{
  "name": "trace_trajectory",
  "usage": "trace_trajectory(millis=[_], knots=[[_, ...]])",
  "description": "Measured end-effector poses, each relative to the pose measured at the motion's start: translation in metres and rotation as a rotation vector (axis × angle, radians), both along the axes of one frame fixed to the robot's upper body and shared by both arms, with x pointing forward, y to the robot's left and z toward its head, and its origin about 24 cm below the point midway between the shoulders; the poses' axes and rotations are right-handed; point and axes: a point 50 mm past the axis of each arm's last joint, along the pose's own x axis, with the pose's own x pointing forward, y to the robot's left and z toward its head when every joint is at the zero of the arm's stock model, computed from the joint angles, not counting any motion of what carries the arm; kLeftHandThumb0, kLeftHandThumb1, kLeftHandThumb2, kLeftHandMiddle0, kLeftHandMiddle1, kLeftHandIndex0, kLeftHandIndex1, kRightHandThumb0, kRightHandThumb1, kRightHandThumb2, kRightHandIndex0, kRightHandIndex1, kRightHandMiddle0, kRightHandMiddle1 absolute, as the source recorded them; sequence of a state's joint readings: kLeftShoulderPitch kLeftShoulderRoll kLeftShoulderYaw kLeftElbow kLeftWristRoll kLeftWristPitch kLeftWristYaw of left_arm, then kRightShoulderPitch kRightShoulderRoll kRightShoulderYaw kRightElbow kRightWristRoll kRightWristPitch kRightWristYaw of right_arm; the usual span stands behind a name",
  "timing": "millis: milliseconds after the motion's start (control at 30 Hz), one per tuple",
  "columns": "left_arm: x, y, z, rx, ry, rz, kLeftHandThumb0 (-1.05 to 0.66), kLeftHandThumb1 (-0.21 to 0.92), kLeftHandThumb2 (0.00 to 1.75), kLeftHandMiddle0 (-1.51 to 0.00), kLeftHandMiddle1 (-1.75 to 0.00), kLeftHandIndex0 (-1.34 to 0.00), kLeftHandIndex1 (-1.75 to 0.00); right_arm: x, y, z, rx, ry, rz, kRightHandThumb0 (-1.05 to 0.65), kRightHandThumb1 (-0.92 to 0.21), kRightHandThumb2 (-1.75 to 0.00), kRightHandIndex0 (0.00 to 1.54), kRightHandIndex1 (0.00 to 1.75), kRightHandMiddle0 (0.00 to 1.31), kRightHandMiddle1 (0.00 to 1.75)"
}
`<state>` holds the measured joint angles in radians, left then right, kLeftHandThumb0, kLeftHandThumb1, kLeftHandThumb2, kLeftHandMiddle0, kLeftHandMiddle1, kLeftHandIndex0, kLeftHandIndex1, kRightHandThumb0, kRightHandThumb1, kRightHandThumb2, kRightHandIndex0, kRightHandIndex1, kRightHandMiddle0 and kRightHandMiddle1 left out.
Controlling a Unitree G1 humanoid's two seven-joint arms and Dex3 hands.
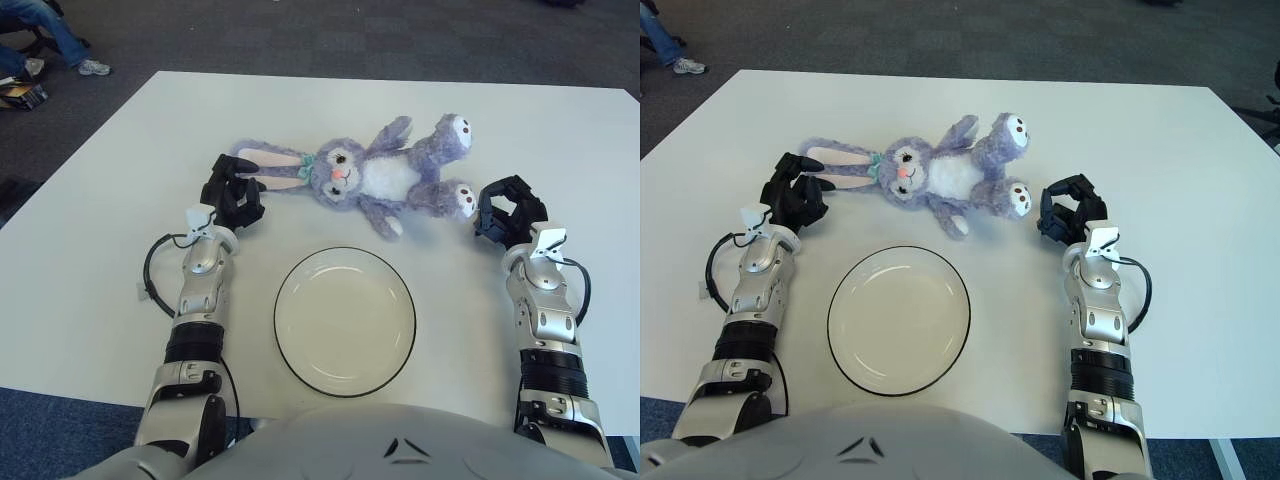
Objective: Put the doll into the plate.
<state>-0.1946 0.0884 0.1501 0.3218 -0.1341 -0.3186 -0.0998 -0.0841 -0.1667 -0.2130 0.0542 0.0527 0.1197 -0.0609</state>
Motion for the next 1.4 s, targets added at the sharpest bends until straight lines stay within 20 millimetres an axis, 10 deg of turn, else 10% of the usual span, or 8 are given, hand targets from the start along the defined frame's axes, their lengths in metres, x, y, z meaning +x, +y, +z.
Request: trace_trajectory(millis=[533,1033,1400], knots=[[-0.013,0.009,0.024,0.338,-0.199,-0.043,-0.69,0.83,0.57,-0.13,-0.44,0.00,-0.78,0.001,0.002,0.004,-0.003,0.001,-0.010,-0.41,-0.56,-1.01,1.03,1.75,0.42,1.75],[-0.026,-0.001,0.052,0.509,-0.283,-0.014,-0.36,0.15,1.07,-0.16,-0.15,0.00,-0.53,0.002,0.003,0.004,-0.015,0.018,-0.026,-0.41,-0.55,-1.02,1.05,1.75,0.43,1.75],[-0.020,-0.006,0.058,0.729,-0.287,-0.020,-0.67,0.31,0.85,-0.19,-0.28,0.00,-0.39,0.003,0.004,0.004,-0.026,0.022,-0.036,-0.42,-0.55,-1.02,1.05,1.75,0.43,1.75]])
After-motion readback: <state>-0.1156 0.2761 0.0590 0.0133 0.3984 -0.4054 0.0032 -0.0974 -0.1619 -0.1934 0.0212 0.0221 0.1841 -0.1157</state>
